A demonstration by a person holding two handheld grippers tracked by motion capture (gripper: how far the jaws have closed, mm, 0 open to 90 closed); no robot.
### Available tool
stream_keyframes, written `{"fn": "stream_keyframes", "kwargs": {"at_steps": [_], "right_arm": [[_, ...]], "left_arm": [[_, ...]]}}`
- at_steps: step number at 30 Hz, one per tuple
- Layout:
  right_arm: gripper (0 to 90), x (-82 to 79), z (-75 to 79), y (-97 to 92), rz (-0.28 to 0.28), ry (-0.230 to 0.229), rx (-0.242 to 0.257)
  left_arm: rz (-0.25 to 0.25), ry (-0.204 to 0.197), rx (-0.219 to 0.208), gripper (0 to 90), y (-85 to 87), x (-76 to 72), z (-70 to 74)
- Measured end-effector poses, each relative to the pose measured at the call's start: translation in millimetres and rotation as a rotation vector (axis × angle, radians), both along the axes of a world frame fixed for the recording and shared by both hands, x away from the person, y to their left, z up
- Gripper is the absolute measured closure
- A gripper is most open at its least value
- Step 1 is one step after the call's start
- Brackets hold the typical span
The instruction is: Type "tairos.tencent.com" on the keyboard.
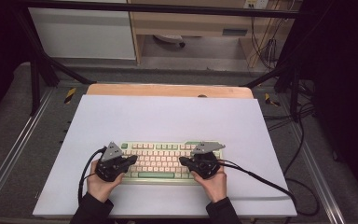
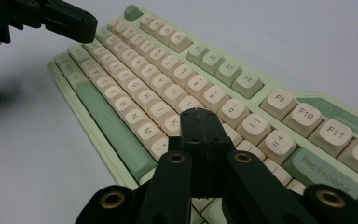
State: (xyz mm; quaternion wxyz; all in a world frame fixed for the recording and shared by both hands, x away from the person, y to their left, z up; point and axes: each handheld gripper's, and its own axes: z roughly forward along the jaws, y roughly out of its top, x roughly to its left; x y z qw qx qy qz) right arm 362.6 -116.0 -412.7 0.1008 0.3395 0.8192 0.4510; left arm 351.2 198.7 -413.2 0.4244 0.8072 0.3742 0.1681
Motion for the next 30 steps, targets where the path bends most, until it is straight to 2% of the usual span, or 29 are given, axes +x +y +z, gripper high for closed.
{"fn": "stream_keyframes", "kwargs": {"at_steps": [11,30], "right_arm": [[90.0,-2.8,-1.5,-4.7,0.002,-0.001,-0.006],[90.0,-4.1,-4.0,-9.2,0.000,0.007,-0.005]], "left_arm": [[-0.008,-0.002,0.015,90.0,-14.6,8.4,1.3],[0.001,0.019,0.042,90.0,-28.3,22.0,-8.3]]}}
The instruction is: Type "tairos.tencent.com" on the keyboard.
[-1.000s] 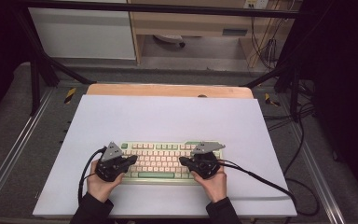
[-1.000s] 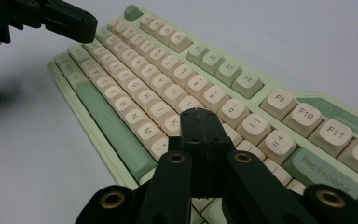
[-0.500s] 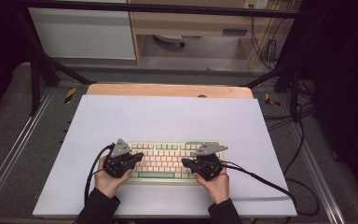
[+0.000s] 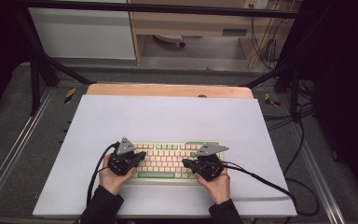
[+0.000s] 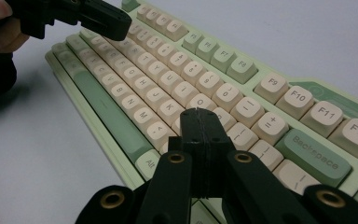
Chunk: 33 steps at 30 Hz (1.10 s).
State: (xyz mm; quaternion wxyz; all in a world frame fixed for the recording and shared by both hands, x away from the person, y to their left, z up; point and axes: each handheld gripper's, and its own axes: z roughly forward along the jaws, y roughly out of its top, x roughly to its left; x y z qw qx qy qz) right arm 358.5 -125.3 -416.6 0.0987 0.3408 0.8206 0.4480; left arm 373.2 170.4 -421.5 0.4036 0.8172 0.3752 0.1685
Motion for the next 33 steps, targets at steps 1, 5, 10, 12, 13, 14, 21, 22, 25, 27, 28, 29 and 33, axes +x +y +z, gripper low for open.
{"fn": "stream_keyframes", "kwargs": {"at_steps": [1,5,10,12,13,14,21,22,25,27,28,29,33], "right_arm": [[90.0,-0.2,0.1,-0.1,0.000,0.001,-0.001],[90.0,-0.2,0.6,-0.8,-0.001,-0.002,-0.003],[90.0,-0.5,0.8,-1.3,-0.001,-0.003,-0.005],[90.0,-0.4,0.6,-1.5,-0.001,-0.004,-0.003],[90.0,-0.5,0.6,-1.5,-0.001,-0.004,-0.003],[90.0,-0.5,0.5,-1.5,0.000,-0.004,-0.003],[90.0,-0.7,0.9,-2.2,-0.001,-0.005,-0.003],[90.0,-0.7,0.8,-2.3,-0.001,-0.005,-0.003],[90.0,-0.6,0.7,-2.5,-0.001,-0.005,-0.004],[90.0,-0.7,0.8,-2.7,-0.001,-0.005,-0.005],[90.0,-0.8,0.7,-2.6,-0.002,-0.006,-0.005],[90.0,-0.9,0.9,-2.7,-0.002,-0.006,-0.004],[90.0,-1.1,2.2,-3.6,-0.002,-0.009,-0.003]], "left_arm": [[0.001,0.001,0.001,90.0,-0.9,0.5,-0.7],[-0.002,0.006,0.007,90.0,-4.0,2.0,-2.8],[-0.006,0.007,0.018,90.0,-6.6,2.8,-4.6],[-0.005,0.007,0.021,90.0,-7.5,2.9,-5.4],[-0.007,0.006,0.023,90.0,-7.7,2.9,-5.6],[-0.007,0.005,0.025,90.0,-7.9,3.0,-5.8],[-0.012,0.003,0.028,90.0,-9.3,2.9,-7.2],[-0.012,0.003,0.028,90.0,-9.3,2.8,-7.3],[-0.015,0.005,0.030,90.0,-9.5,2.8,-8.4],[-0.014,0.010,0.038,90.0,-9.8,3.2,-10.0],[-0.014,0.010,0.034,90.0,-9.7,3.3,-10.2],[-0.014,0.011,0.032,90.0,-9.7,3.3,-9.9],[-0.018,-0.001,0.023,90.0,-8.5,1.6,-7.7]]}}
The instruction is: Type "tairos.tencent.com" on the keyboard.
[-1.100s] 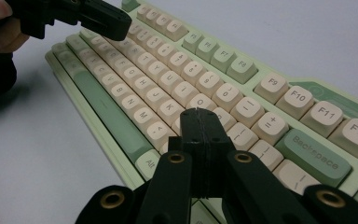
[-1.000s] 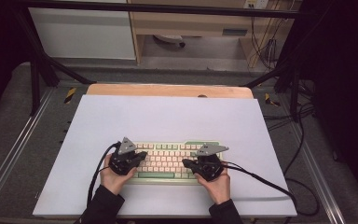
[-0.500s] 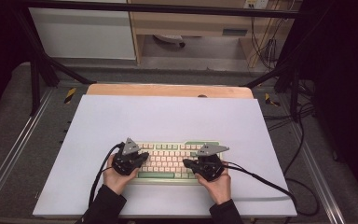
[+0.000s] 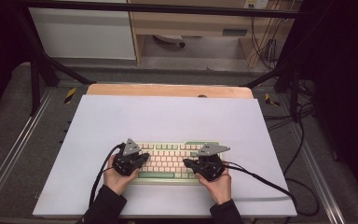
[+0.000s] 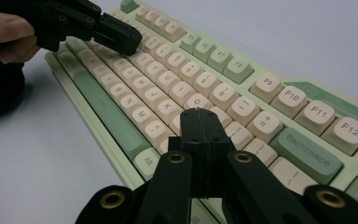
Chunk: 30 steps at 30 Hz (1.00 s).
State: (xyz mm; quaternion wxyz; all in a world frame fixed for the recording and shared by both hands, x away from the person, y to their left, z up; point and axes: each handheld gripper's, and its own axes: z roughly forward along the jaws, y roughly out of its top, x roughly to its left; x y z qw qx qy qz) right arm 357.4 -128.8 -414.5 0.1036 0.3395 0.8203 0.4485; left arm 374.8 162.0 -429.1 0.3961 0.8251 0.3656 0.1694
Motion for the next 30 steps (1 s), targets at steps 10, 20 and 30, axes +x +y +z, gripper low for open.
{"fn": "stream_keyframes", "kwargs": {"at_steps": [10,20,30], "right_arm": [[90.0,0.0,4.1,-1.3,-0.005,-0.010,0.017],[90.0,3.9,5.6,2.6,-0.017,-0.010,0.022],[90.0,15.2,5.2,20.2,-0.024,-0.003,0.017]], "left_arm": [[-0.005,-0.022,-0.030,90.0,17.3,-12.7,11.3],[0.013,-0.020,-0.038,90.0,40.1,-22.8,11.3],[0.025,-0.018,-0.048,90.0,52.5,-26.7,6.7]]}}
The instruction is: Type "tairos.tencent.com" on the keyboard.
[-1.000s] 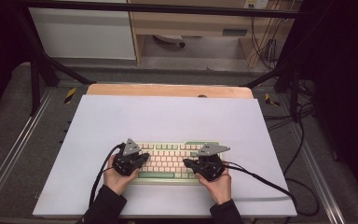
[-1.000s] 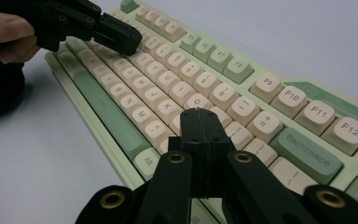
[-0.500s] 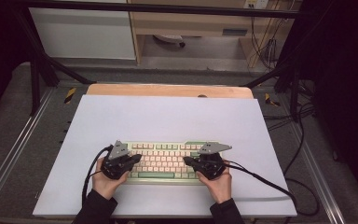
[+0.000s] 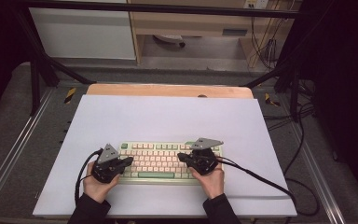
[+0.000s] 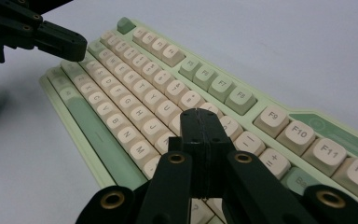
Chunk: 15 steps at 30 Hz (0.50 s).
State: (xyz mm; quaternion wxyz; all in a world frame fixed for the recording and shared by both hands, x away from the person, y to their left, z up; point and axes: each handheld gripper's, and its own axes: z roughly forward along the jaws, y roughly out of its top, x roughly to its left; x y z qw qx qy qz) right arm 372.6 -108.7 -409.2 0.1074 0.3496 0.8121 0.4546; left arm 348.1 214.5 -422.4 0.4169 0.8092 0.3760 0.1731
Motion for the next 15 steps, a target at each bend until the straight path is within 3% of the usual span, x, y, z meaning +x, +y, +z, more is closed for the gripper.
{"fn": "stream_keyframes", "kwargs": {"at_steps": [15], "right_arm": [[90.0,12.4,-12.8,15.4,-0.010,0.026,-0.026]], "left_arm": [[0.010,-0.004,-0.016,90.0,9.1,-2.3,0.6]]}}
